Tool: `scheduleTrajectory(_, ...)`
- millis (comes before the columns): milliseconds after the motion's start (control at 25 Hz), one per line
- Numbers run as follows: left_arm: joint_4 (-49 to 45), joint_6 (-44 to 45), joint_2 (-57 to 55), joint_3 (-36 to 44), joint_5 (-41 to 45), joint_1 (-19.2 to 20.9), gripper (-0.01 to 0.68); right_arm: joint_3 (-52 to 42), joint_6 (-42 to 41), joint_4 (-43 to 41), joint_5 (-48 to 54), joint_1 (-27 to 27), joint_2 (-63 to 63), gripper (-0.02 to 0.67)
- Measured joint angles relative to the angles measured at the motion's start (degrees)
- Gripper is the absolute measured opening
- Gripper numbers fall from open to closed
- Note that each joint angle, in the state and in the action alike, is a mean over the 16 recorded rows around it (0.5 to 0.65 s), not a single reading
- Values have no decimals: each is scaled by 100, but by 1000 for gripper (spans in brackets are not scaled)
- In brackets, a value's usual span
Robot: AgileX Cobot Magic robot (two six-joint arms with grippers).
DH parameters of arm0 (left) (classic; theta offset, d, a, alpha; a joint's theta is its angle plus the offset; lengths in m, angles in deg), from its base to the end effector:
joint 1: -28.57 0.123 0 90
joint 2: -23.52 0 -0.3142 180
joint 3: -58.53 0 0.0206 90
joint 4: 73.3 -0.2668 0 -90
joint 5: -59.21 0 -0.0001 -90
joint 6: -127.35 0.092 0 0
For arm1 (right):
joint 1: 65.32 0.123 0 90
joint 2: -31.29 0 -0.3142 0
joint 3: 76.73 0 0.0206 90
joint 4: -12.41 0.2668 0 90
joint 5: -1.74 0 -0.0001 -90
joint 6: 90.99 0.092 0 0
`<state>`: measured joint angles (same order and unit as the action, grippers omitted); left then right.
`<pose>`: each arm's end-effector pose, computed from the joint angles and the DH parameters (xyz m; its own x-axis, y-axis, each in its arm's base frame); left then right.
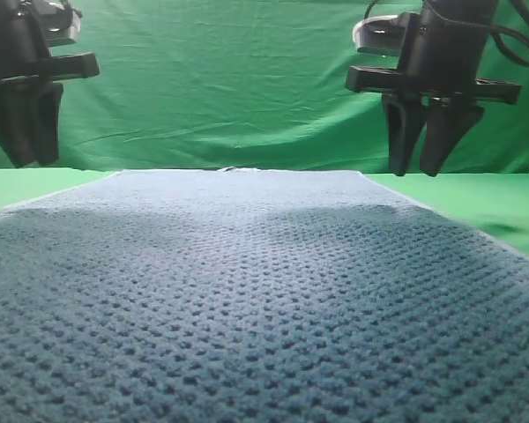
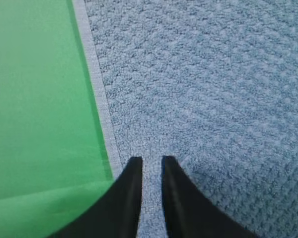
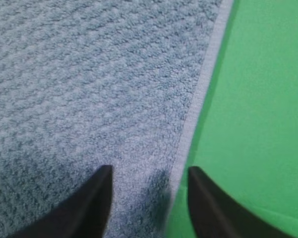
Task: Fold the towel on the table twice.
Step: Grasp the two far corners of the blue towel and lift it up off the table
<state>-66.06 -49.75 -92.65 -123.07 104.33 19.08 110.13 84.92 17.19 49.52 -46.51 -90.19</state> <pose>0.4147 -0.0777 0.2269 -0.9305 0.1164 -0.3473 0.1592 0.9825 -0.0972 0.4175 0.1482 0.2110 -0.8965 -0.3214 -0.3049 -0.3533 0.9339 0.0541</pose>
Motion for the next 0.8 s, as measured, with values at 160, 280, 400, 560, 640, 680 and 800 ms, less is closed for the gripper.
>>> scheduleTrajectory(160,47,-71,-59,-10,-18,0,520,9,-183,84,-81,0,-109,533)
scheduleTrajectory(280,43,-125,-142,-11,-35,0,607,15,-242,127,-149,0,-202,613)
scheduleTrajectory(400,-5,-178,-252,-22,-52,0,641,21,-261,145,-221,0,-297,644)
scheduleTrajectory(560,-99,-215,-421,-56,-83,-1,643,27,-278,159,-296,0,-412,645)
scheduleTrajectory(640,-154,-221,-514,-81,-87,-3,643,32,-288,162,-323,0,-455,645)
scheduleTrajectory(680,-184,-224,-562,-95,-86,-6,643,36,-293,163,-335,0,-472,645)
scheduleTrajectory(800,-274,-242,-692,-138,-77,-23,631,51,-318,157,-365,2,-510,643)
